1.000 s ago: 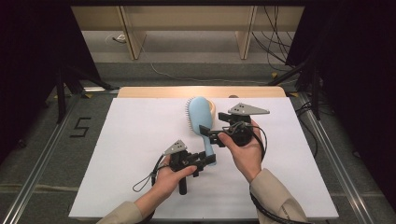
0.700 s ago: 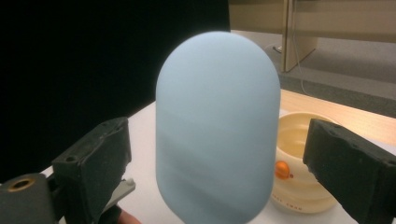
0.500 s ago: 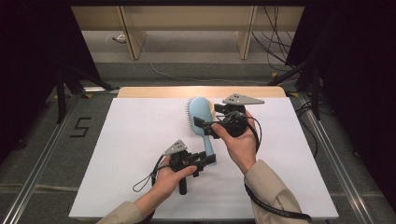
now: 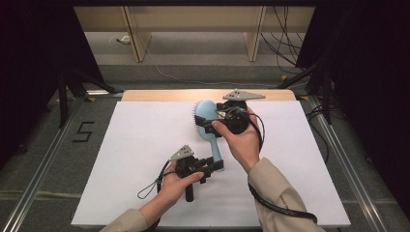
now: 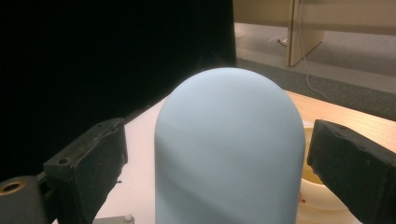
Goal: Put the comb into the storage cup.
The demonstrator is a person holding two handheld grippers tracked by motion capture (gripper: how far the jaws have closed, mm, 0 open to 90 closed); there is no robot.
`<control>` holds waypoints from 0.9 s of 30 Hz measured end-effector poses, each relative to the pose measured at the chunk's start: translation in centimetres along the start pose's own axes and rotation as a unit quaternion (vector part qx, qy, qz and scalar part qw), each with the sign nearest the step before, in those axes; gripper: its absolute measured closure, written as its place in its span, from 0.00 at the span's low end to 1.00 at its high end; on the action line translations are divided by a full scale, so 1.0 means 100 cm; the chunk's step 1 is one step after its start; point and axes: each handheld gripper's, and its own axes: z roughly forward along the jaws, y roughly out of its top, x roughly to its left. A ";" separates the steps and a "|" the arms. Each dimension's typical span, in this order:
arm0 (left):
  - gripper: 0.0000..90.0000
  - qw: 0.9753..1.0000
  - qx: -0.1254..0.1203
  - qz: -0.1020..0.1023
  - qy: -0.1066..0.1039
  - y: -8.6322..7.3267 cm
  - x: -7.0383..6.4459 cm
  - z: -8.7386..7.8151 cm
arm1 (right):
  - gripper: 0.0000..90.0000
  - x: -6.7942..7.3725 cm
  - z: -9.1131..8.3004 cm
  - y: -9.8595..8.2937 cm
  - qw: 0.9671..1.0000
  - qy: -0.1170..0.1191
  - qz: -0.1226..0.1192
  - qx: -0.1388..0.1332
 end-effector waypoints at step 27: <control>0.71 1.000 0.004 0.006 0.000 -0.001 -0.001 0.000 | 0.13 -0.002 0.018 0.006 0.999 0.005 0.001 0.034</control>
